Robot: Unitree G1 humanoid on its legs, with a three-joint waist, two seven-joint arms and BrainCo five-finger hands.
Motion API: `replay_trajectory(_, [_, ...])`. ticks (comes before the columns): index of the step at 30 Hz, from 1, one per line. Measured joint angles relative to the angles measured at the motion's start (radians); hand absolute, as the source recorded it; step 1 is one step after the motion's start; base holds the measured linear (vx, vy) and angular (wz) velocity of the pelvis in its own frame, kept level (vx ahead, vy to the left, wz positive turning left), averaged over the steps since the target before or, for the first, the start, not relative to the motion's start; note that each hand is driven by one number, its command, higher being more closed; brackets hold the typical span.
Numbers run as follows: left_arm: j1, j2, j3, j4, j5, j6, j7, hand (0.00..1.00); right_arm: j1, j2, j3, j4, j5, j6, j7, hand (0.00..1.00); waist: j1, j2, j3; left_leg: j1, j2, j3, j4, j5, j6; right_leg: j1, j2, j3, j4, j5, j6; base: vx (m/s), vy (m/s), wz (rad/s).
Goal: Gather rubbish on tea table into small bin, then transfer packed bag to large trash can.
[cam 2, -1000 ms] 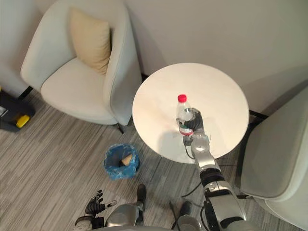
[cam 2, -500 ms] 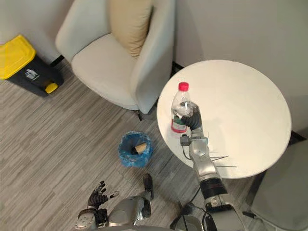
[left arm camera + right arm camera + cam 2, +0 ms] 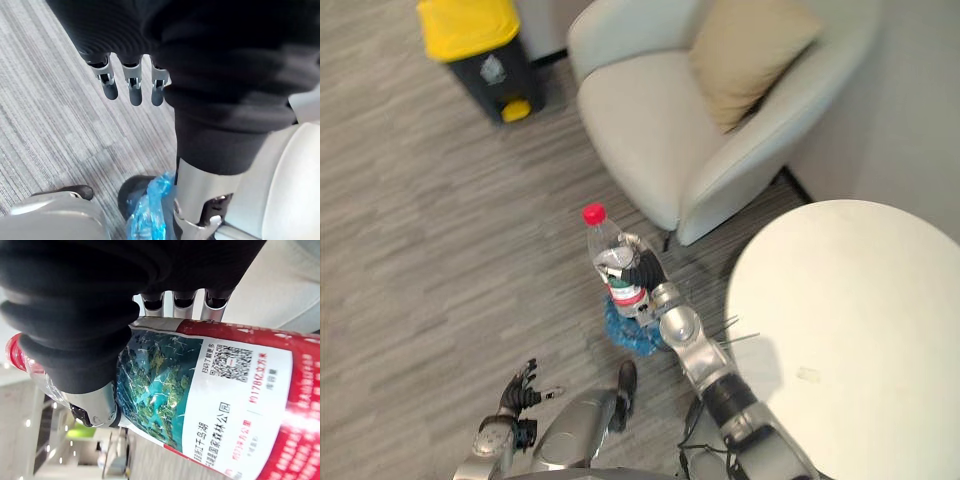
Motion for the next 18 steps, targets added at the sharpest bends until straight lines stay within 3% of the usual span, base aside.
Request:
replay_trajectory(1, [-0.015,0.009,-0.003,0.003,-0.007,-0.001,0.004,0.0,-0.037,-0.001,-0.001,0.032,0.0,0.001,-0.001,1.0,-0.002,-0.004,0.003,-0.044,-0.001,0.001,0.03,-0.016,-0.01,-0.034,0.0,0.001,0.004,0.049,-0.018,-0.13,-0.165,1.08])
replay_trajectory(2, [-0.046,0.01,-0.008,0.018,-0.018,-0.004,0.018,0.0,-0.099,-0.012,0.0,0.079,-0.001,0.001,-0.001,1.0,-0.002,0.015,0.018,-0.095,0.012,-0.005,0.064,-0.035,0.006,-0.08,0.004,-0.006,0.05,0.062,-0.022,-0.15,-0.191,0.64])
replay_trajectory(3, [-0.075,0.007,-0.007,0.028,-0.041,-0.006,0.023,0.0,-0.169,-0.034,0.004,0.127,-0.001,0.005,-0.002,1.0,0.026,0.02,0.03,-0.166,0.035,-0.009,0.09,-0.035,0.002,-0.145,0.023,-0.009,0.062,0.061,-0.039,-0.16,-0.2,0.3])
replay_trajectory(5, [-0.111,-0.017,-0.001,0.054,-0.079,-0.008,0.041,0.0,-0.231,-0.061,0.025,0.156,-0.001,0.007,-0.01,1.0,0.056,0.023,0.042,-0.27,0.066,-0.01,0.108,-0.028,-0.016,-0.242,0.048,-0.017,0.072,0.072,-0.062,-0.13,-0.19,-0.1])
replay_trajectory(9, [-0.205,-0.082,0.082,0.057,-0.126,-0.016,0.067,0.0,-0.304,-0.119,0.03,0.176,-0.026,0.021,-0.053,1.0,0.045,0.032,0.06,-0.479,0.092,-0.028,0.235,-0.036,-0.029,-0.436,0.044,-0.039,0.202,0.046,-0.101,-0.09,-0.098,0.07])
replay_trajectory(12, [-0.287,-0.122,0.121,-0.044,-0.15,-0.04,0.093,0.0,-0.388,-0.157,0.026,0.145,-0.043,0.048,-0.104,1.0,0.025,0.03,0.093,-0.667,0.103,-0.033,0.363,-0.056,-0.043,-0.613,0.016,-0.049,0.347,-0.007,-0.11,-0.15,-0.058,0.24])
replay_trajectory(14, [-0.321,-0.133,0.128,-0.1,-0.168,-0.052,0.103,0.0,-0.443,-0.141,0.007,0.126,-0.045,0.074,-0.135,1.0,0.022,0.027,0.109,-0.762,0.114,-0.033,0.421,-0.07,-0.044,-0.699,0.006,-0.054,0.408,-0.026,-0.117,-0.18,-0.066,0.19])
replay_trajectory(15, [-0.333,-0.134,0.148,-0.139,-0.186,-0.058,0.107,0.0,-0.499,-0.089,0.004,0.124,-0.045,0.097,-0.156,1.0,0.007,0.014,0.111,-0.821,0.129,-0.029,0.448,-0.073,-0.039,-0.752,-0.001,-0.06,0.442,-0.039,-0.11,-0.13,-0.05,0.23])
replay_trajectory(18, [-0.351,-0.134,0.15,-0.207,-0.206,-0.068,0.109,0.0,-0.555,-0.099,-0.023,0.106,-0.04,0.069,-0.201,1.0,0.033,0.013,0.111,-0.915,0.165,0.032,0.456,-0.069,-0.043,-0.853,-0.036,-0.06,0.487,-0.052,-0.119,-0.09,-0.04,0.49])
